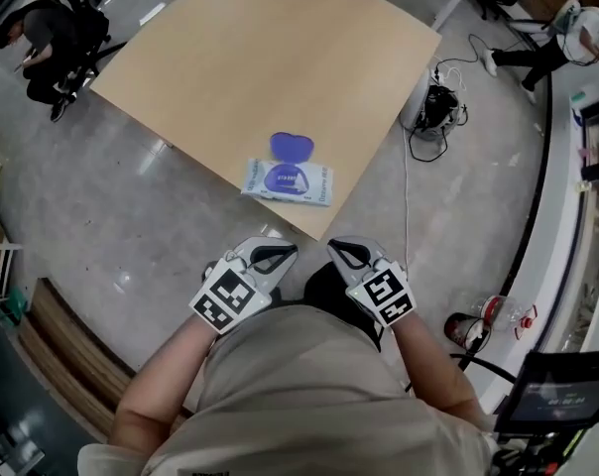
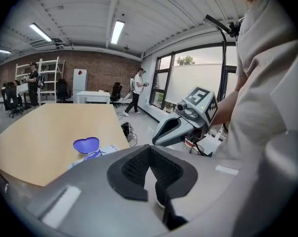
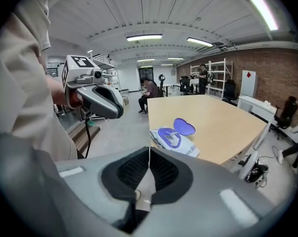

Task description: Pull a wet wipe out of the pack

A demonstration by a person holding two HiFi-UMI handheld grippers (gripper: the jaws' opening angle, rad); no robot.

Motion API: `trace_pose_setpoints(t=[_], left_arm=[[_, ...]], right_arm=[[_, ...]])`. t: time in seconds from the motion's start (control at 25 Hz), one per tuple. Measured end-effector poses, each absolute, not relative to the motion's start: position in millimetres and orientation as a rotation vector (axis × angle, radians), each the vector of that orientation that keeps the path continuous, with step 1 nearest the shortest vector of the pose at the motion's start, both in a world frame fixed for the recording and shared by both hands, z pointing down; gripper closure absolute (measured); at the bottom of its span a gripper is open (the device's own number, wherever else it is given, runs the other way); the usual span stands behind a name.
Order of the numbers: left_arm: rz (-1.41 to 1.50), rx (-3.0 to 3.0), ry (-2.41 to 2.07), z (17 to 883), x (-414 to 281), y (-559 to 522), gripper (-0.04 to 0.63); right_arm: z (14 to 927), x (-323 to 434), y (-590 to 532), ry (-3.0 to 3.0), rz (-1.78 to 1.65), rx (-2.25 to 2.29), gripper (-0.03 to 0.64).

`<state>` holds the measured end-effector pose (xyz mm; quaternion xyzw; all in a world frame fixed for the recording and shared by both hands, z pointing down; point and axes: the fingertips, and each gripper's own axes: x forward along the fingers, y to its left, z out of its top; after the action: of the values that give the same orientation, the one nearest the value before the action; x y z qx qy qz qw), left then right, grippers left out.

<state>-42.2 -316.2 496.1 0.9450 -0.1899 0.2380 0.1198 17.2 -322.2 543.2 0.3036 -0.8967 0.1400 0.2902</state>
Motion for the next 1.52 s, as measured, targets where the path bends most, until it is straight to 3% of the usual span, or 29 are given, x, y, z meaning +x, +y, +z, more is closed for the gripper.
trace_pose_setpoints(t=[0.52, 0.6, 0.84, 1.52], left_arm=[[1.205, 2.692, -0.661, 559.7, -15.4, -413.2, 0.589], [1.318, 2.681, -0.638, 572.8, -9.4, -421.4, 0.537], [1.598, 2.675, -0.575, 601.7, 10.9, -447.9, 0.529], [2.149, 2.447, -0.128, 673.1, 15.6, -460.0, 0.489]], right_arm=[[616.9, 14.3, -418.6, -2.336, 0.362, 0.573, 0.611], [631.3, 14.1, -426.0, -2.334, 0.387, 0.545, 0.611], [651.9, 17.3, -441.3, -2.36, 0.409, 0.473, 0.611], [676.9, 15.5, -450.8, -2.355, 0.353, 0.267, 0.611]])
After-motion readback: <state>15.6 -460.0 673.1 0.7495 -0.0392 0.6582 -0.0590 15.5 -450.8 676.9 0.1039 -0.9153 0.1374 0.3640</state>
